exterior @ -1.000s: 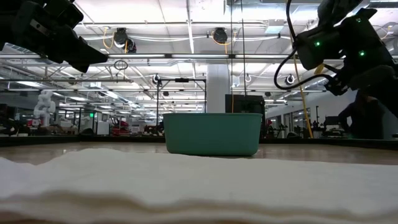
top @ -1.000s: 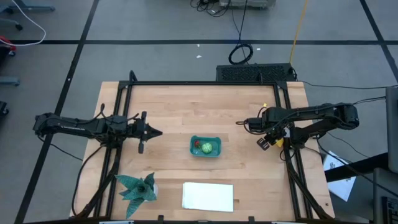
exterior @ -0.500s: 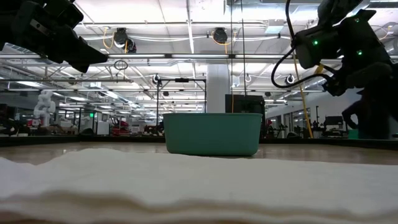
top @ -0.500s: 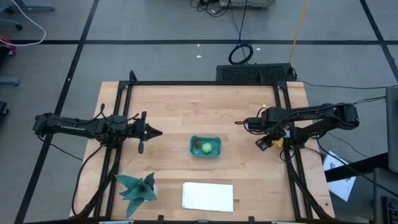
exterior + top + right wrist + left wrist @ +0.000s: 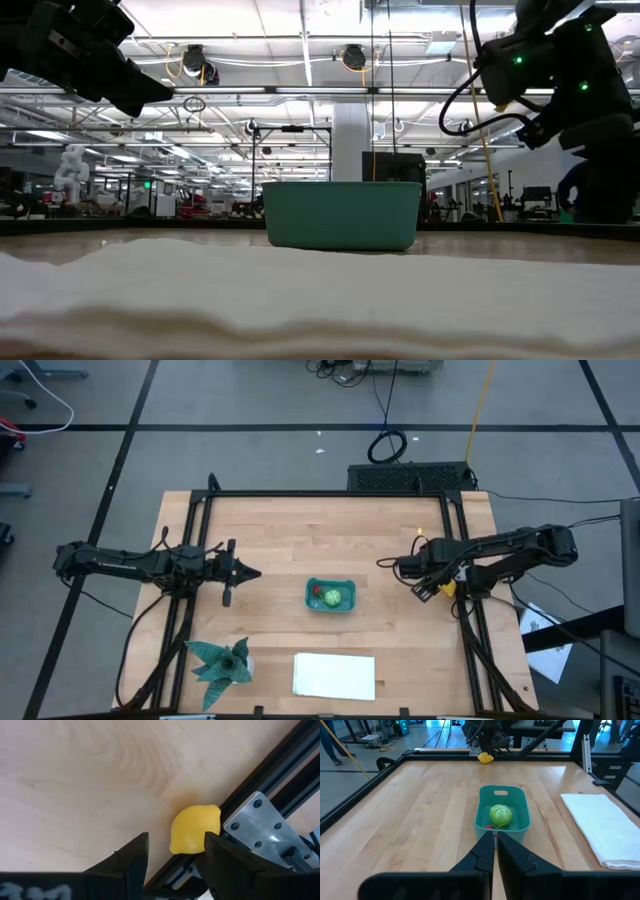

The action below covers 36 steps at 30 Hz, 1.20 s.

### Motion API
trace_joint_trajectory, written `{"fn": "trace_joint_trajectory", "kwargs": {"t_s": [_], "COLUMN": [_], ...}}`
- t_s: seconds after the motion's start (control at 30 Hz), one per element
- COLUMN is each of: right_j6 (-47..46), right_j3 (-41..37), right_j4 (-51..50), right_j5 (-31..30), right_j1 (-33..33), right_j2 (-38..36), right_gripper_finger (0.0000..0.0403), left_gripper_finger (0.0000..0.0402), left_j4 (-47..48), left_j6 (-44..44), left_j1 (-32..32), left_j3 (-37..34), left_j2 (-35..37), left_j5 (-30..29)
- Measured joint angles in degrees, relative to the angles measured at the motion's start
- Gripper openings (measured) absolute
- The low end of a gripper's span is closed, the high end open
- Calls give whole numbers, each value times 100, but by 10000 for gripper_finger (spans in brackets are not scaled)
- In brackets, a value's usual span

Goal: Pick and placing Produce into tupperware
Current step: Put the yellow lemon into the blue bin

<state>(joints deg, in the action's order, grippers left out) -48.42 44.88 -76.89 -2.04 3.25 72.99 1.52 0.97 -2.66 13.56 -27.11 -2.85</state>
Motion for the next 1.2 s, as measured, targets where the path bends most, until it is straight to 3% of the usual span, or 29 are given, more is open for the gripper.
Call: {"fn": "trace_joint_trajectory", "kwargs": {"t_s": [0.47,0.9,1.2], "right_j6": [-729,1096,1073], "right_j3": [0,-5,-26], "right_j4": [2,122,218], "right_j5": [-79,-68,-50], "right_j1": [-451,-616,-617], "right_j2": [0,2,263], "right_gripper_finger": [195,201,201], "left_gripper_finger": [26,26,26], "left_j4": [-2,-9,-32], "left_j6": [30,66,85], "left_j1": [-1,-1,-1], "left_j3": [0,0,0], "left_j2": [2,1,2], "left_j5": [9,24,24]}}
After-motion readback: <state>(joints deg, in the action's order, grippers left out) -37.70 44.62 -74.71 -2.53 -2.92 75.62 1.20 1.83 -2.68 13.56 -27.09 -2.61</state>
